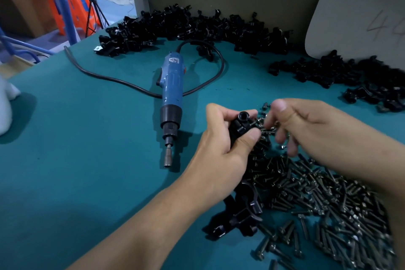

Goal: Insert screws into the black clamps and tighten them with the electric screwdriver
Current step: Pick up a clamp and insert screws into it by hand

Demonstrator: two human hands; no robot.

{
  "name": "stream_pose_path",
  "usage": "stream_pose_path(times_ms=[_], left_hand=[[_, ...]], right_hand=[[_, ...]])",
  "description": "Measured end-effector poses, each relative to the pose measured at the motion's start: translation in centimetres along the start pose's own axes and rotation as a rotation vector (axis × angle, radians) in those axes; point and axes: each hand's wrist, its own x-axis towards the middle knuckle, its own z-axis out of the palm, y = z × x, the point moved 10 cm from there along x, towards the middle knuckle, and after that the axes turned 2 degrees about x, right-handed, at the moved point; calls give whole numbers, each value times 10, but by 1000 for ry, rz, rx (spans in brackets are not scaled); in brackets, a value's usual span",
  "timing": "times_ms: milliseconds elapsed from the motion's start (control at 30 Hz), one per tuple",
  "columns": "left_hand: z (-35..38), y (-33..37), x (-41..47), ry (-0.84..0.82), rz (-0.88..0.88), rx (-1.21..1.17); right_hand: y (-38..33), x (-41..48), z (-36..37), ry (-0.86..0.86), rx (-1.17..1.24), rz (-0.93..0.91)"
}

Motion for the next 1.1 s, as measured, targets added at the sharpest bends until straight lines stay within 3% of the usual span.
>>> stream_pose_path(times_ms=[167,367,533,667,800,900,1000,1100], left_hand=[[0,-5,2,-1,-40,-35],[0,-9,4,13,-77,-140],[5,-18,5,31,-220,-526],[12,-20,1,41,-409,-891],[17,-17,-3,26,-526,-1073],[16,-17,-5,41,-574,-1150],[13,-18,-5,66,-594,-1187],[15,-16,-6,29,-607,-1200]], right_hand=[[53,-48,4,-211,-401,192],[50,-59,-7,43,-256,61],[48,-63,-15,158,-187,48],[70,-74,-32,258,-18,149],[88,-78,-45,292,175,117],[100,-81,-46,255,121,129],[110,-80,-38,197,-87,149],[108,-82,-47,230,-147,145]])
